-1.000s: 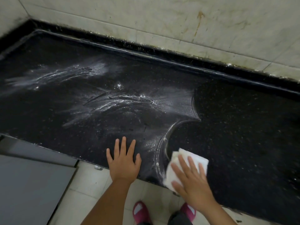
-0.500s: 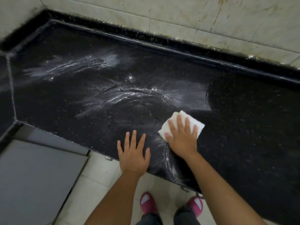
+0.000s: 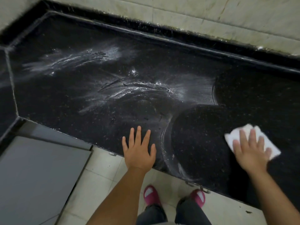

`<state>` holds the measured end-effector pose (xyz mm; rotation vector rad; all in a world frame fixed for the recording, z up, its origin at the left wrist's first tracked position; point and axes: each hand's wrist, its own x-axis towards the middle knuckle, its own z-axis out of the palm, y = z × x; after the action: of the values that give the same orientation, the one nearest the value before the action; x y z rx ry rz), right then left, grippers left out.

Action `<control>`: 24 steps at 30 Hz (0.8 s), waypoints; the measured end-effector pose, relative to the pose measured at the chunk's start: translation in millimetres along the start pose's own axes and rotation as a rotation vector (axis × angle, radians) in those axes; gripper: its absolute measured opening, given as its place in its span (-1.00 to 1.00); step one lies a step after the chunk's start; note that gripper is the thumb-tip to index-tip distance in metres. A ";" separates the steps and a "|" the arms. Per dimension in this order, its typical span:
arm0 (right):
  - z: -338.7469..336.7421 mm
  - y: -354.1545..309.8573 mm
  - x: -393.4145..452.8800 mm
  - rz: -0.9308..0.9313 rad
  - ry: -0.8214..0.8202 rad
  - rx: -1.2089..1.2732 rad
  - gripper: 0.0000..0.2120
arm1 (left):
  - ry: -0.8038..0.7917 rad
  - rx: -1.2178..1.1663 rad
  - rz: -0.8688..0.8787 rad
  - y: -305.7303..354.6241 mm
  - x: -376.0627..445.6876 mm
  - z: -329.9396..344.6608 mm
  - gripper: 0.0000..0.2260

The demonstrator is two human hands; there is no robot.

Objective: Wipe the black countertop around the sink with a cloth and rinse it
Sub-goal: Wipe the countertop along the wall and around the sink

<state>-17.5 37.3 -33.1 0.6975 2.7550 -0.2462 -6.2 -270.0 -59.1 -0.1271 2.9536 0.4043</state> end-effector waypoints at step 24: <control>-6.4 32.9 11.0 -0.006 -0.025 -0.039 -0.50 | 0.028 0.125 0.027 4.3 2.0 -1.8 -0.54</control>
<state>-12.2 72.2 -33.6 0.6723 2.7309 -0.2007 -8.9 -266.5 -56.6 -0.0782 3.0013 0.2222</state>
